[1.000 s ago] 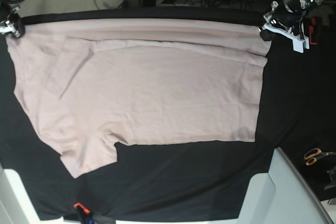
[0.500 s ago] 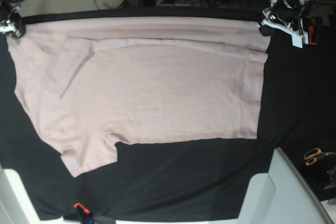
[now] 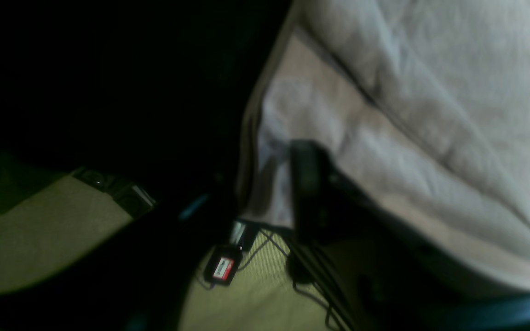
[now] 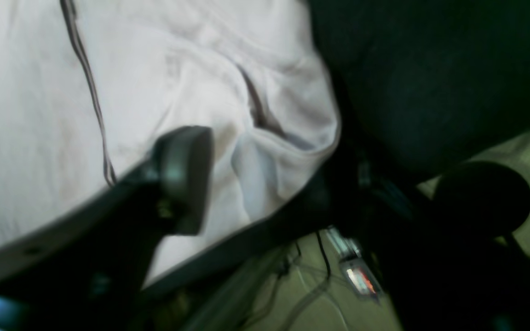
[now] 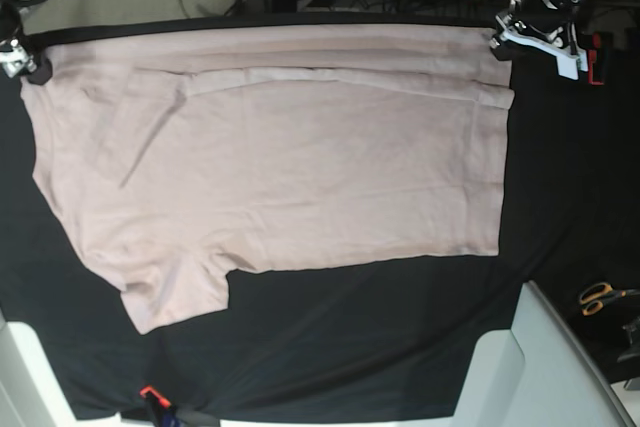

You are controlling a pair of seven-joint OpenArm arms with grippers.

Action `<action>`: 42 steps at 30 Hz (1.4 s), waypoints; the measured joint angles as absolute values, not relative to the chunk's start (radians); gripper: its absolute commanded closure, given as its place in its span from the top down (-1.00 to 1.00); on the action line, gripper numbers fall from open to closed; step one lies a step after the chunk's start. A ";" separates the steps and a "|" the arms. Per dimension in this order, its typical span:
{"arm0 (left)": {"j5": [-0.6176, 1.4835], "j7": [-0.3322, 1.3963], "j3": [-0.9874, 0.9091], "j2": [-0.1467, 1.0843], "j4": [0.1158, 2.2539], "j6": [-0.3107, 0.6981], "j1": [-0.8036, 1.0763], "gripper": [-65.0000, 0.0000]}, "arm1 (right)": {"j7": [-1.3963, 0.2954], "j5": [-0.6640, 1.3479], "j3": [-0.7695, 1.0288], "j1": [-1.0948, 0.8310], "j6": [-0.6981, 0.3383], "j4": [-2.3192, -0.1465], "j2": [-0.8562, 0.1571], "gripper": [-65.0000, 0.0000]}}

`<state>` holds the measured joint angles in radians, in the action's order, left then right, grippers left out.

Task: Fold the T-shirt properly
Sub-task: 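Release the edge and move the right gripper to the sleeve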

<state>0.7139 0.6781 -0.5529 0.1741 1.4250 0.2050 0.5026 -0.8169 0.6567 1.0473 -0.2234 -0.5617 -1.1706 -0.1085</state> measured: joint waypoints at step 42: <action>0.363 0.704 -0.579 0.287 1.678 0.206 0.335 -0.24 | -0.044 0.646 -0.257 0.519 -0.434 -0.213 -0.459 0.29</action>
